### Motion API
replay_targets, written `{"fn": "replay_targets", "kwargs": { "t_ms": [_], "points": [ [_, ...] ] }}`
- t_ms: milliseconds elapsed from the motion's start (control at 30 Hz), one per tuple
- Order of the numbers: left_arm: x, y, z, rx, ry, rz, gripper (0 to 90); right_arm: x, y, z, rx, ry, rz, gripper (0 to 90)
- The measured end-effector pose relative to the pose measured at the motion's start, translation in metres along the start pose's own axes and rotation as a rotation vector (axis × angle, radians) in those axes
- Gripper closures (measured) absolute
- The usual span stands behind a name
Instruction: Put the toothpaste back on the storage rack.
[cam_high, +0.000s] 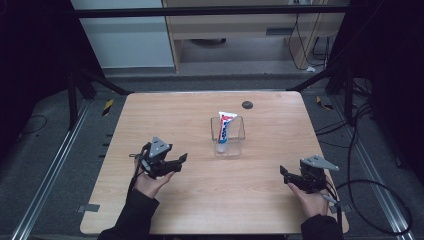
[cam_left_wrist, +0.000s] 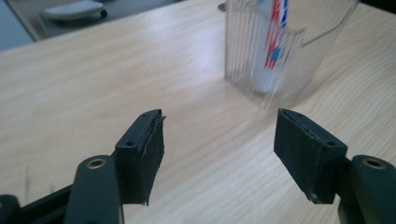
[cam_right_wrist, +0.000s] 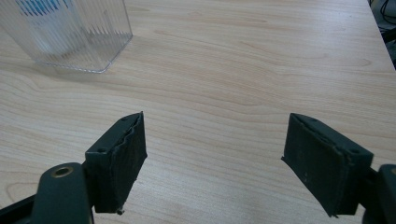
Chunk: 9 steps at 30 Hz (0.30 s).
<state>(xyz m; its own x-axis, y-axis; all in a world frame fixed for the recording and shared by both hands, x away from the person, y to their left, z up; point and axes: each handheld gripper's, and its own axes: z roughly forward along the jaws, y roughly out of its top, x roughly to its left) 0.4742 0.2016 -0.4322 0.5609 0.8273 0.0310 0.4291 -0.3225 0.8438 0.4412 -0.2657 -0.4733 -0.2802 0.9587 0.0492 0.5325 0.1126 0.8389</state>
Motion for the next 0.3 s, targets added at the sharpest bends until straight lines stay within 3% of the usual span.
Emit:
{"fn": "replay_targets", "kwargs": {
  "t_ms": [33,100,133,200,300],
  "points": [
    [0.000,0.000,0.000,0.000,0.000,0.000,31.9,0.000,0.000,0.000,0.000,0.000,0.000,20.8],
    [0.010,-0.014,-0.007,0.030,0.045,-0.006,31.3,0.000,0.000,0.000,-0.002,-0.004,-0.008,20.3],
    [0.010,-0.014,-0.007,0.030,0.045,-0.006,31.2,0.000,0.000,0.000,-0.002,-0.004,-0.008,20.3],
    [0.018,-0.022,-0.012,0.046,0.086,-0.003,30.8,0.000,0.000,0.001,0.002,-0.003,-0.006,19.9],
    [0.022,-0.027,-0.015,0.055,0.106,0.002,30.8,0.001,0.000,0.000,0.005,0.001,-0.007,19.7]
  ]
}}
